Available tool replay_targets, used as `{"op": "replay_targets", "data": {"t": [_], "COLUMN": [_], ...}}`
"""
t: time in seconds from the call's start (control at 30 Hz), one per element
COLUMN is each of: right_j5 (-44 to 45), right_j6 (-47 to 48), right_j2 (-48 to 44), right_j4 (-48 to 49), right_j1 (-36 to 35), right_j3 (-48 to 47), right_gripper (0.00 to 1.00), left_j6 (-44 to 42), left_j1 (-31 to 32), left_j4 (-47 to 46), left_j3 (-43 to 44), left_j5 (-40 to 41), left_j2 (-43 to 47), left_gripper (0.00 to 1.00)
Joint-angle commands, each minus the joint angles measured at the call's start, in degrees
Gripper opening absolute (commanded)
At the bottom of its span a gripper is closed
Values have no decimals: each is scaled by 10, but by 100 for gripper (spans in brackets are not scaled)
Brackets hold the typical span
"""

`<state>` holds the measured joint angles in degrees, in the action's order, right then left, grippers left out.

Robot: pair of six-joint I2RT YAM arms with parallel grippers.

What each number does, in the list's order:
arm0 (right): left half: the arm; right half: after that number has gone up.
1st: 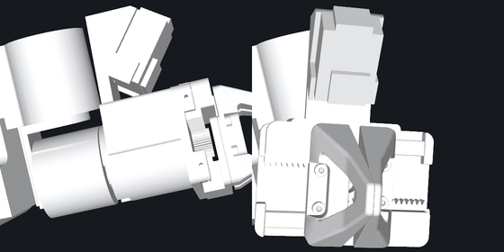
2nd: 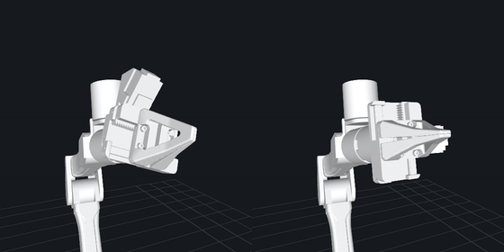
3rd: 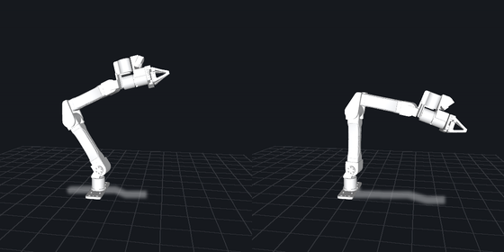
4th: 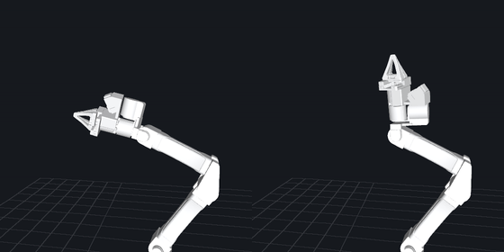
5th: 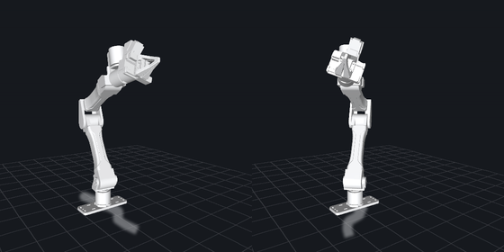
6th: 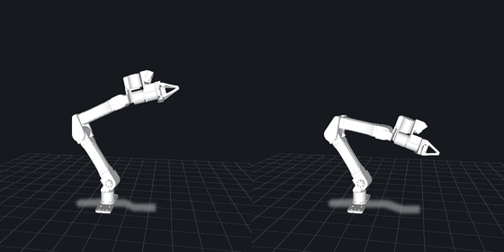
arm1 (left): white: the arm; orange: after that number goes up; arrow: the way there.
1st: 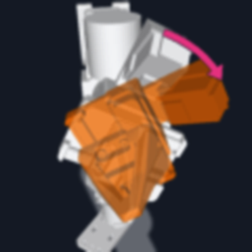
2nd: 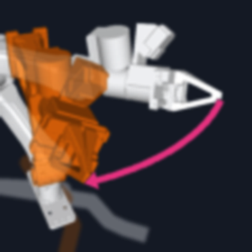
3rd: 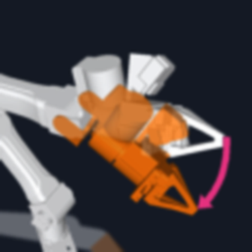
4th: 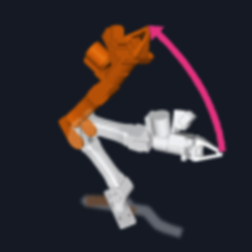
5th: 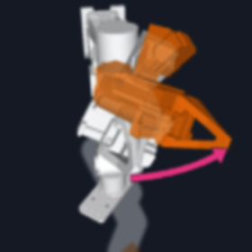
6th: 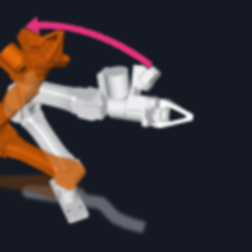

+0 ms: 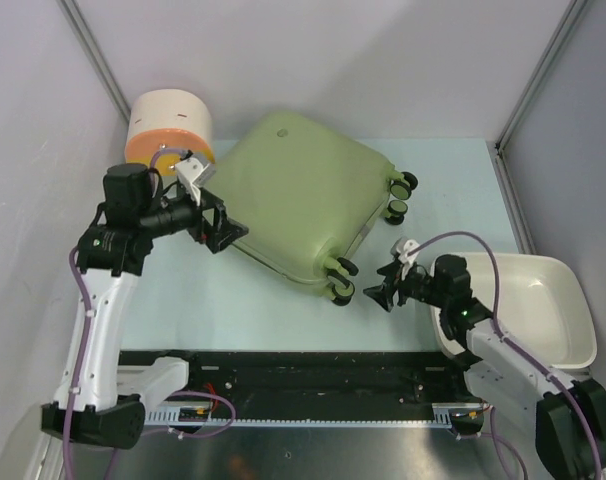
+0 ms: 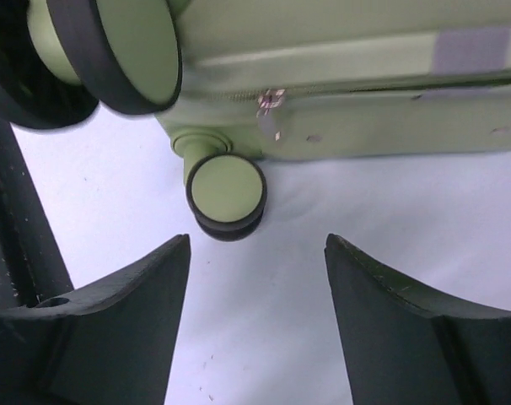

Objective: Open, take out, and arrange the luggage

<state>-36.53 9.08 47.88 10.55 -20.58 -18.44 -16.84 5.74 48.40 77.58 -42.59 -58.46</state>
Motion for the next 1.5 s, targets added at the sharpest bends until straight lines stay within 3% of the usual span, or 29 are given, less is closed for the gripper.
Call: {"op": "replay_targets", "data": {"t": [0.0, 0.3, 0.63, 0.83, 0.97, 1.03, 1.3, 1.47], "right_j5": [68, 103, 98, 90, 74, 61, 28, 16], "right_j6": [-4, -34, -4, 10, 7, -1, -27, -28], "right_j2": [28, 217, 308, 361, 371, 371, 357, 354], "right_j4": [262, 466, 514, 551, 567, 569, 580, 578], "right_j1": [-46, -104, -117, -116, -98, -91, -68, -68], "right_j3": [52, 42, 14, -9, -11, -10, -2, 4], "right_gripper": [69, 66, 58, 41, 8, 0, 0, 0], "left_j6": [15, -27, -86, -131, -191, -236, -374, -432], "left_j1": [7, 69, 182, 223, 292, 342, 491, 523], "left_j4": [-30, -52, -52, -52, -51, -51, -51, -52], "left_j3": [-10, -38, -36, -45, -39, -36, -4, 3], "left_j5": [-63, -24, 37, 31, 72, 99, 186, 203], "left_j2": [-15, 12, 1, -3, -19, -32, -145, -192], "left_gripper": [100, 100, 100, 98, 99, 100, 100, 100]}}
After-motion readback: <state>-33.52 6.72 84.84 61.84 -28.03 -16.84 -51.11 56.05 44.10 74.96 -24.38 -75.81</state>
